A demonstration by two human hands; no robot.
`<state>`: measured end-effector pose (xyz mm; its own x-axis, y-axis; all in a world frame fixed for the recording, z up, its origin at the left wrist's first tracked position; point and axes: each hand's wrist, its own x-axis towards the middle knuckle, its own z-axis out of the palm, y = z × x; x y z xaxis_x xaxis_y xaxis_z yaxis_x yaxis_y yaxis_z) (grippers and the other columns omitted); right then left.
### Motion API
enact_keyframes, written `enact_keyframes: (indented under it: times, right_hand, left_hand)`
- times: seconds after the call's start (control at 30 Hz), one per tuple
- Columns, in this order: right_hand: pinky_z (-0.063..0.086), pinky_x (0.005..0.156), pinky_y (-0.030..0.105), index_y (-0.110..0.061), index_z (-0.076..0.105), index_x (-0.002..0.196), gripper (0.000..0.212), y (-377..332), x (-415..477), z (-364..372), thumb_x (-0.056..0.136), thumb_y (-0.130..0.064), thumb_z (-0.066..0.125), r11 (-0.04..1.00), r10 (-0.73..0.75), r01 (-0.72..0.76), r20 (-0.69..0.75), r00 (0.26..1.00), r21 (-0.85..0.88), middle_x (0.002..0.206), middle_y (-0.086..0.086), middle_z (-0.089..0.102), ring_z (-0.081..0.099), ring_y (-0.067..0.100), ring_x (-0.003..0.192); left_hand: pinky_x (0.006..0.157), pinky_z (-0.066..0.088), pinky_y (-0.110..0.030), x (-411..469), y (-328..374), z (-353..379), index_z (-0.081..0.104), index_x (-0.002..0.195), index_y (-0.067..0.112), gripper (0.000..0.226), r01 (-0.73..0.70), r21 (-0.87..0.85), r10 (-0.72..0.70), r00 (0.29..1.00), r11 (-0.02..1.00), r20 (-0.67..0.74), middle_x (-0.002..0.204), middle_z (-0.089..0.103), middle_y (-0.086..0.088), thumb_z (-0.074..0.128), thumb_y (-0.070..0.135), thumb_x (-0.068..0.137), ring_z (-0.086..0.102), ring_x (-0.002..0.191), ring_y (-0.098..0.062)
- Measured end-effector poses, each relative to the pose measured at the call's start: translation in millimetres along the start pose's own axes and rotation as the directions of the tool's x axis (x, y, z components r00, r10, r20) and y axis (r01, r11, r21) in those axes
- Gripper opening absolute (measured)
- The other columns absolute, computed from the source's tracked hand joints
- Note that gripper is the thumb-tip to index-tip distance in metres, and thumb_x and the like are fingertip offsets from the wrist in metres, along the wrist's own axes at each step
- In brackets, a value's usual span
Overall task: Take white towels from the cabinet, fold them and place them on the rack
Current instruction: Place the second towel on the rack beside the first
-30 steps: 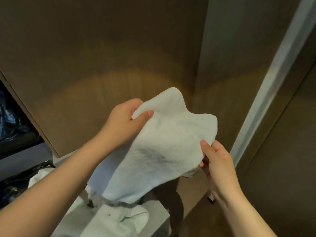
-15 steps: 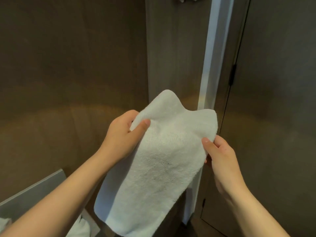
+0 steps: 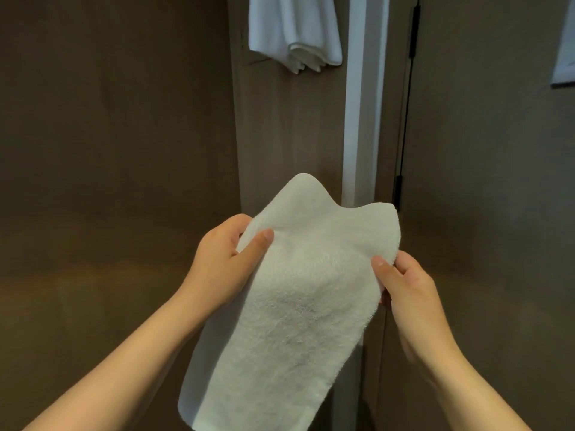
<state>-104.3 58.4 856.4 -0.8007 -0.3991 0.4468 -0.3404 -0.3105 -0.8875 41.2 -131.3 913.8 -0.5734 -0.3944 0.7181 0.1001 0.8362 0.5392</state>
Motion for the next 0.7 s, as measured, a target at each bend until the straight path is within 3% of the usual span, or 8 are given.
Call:
enact_keyframes:
  times: [0.37,0.53,0.7]
  right_hand:
    - [0.050,0.066,0.008,-0.024,0.063,0.113,0.021,13.4,86.3,33.6,0.096,-0.025,0.051,0.987,-0.120,0.106,0.111,0.986,0.124,0.102,-0.016,0.073,0.069,-0.001,0.093]
    - [0.052,0.067,0.010,-0.025,0.063,0.115,0.023,25.2,124.1,37.8,0.096,-0.028,0.052,0.978,-0.127,0.094,0.170,0.977,0.186,0.105,-0.015,0.073,0.069,0.001,0.095]
    - [0.050,0.064,0.009,-0.024,0.063,0.113,0.020,35.5,164.7,24.0,0.096,-0.026,0.052,0.970,-0.134,0.077,0.243,0.961,0.232,0.103,-0.013,0.073,0.069,0.000,0.091]
  left_hand:
    - [0.057,0.037,-0.015,63.9,-38.8,0.2,0.061,0.081,0.010,0.025,-0.019,0.095,0.028,0.995,0.995,-0.095,0.077,0.061,-0.009,0.057,0.030,0.094,0.054,0.070,-0.016]
    - [0.057,0.038,-0.016,80.6,-41.8,9.1,0.060,0.079,0.016,0.031,-0.005,0.159,0.031,0.986,0.987,-0.163,0.075,0.061,-0.003,0.053,0.045,0.089,0.055,0.069,-0.013]
    - [0.056,0.038,-0.020,100.4,-36.0,34.0,0.060,0.078,0.017,0.031,0.040,0.240,0.019,0.970,0.970,-0.242,0.073,0.061,0.000,0.056,0.045,0.089,0.055,0.067,-0.012]
